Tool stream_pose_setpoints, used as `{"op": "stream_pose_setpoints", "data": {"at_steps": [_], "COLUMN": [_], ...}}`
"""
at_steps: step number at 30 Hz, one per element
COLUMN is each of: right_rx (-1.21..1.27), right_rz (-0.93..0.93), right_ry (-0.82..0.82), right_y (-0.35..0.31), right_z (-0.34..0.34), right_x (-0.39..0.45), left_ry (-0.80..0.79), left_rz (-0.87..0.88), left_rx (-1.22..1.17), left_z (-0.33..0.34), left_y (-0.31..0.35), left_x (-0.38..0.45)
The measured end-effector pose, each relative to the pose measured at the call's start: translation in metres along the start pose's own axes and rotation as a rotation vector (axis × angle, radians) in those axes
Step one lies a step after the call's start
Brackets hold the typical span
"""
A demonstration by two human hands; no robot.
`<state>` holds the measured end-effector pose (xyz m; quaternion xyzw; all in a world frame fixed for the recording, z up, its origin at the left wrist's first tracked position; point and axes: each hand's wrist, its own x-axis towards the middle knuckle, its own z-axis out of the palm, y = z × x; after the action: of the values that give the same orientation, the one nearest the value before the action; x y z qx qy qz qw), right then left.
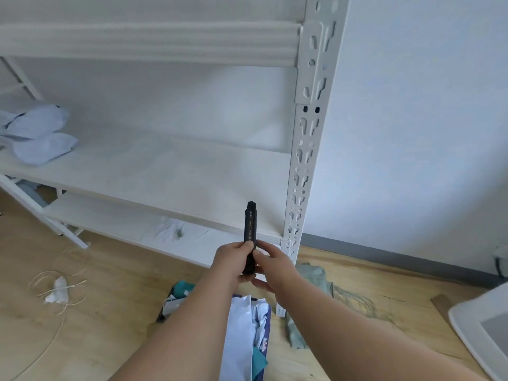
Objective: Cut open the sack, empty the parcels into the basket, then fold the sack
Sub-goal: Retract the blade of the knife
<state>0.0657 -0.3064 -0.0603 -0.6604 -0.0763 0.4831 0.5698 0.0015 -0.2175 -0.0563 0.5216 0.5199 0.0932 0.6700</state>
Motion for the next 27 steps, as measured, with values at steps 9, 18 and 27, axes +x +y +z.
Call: {"op": "stream_pose_setpoints", "data": {"at_steps": [9,18,27], "right_rx": [-0.303,-0.241,-0.044], "right_rz": [-0.062,0.176,0.222], "right_ry": [0.094,0.218,0.301], "right_y": [-0.020,-0.032,-0.040], "right_z": [0.007,0.009,0.019], "right_x": [0.094,0.177,0.194], "left_ry": [-0.046,-0.183,-0.325], "left_rz": [-0.043,-0.022,-0.009], "left_rx": [0.155,0.280,0.080], "left_z": [0.019,0.023,0.004], "left_y": [0.043,0.053,0.047], "left_x": [0.078,0.137,0.176]}}
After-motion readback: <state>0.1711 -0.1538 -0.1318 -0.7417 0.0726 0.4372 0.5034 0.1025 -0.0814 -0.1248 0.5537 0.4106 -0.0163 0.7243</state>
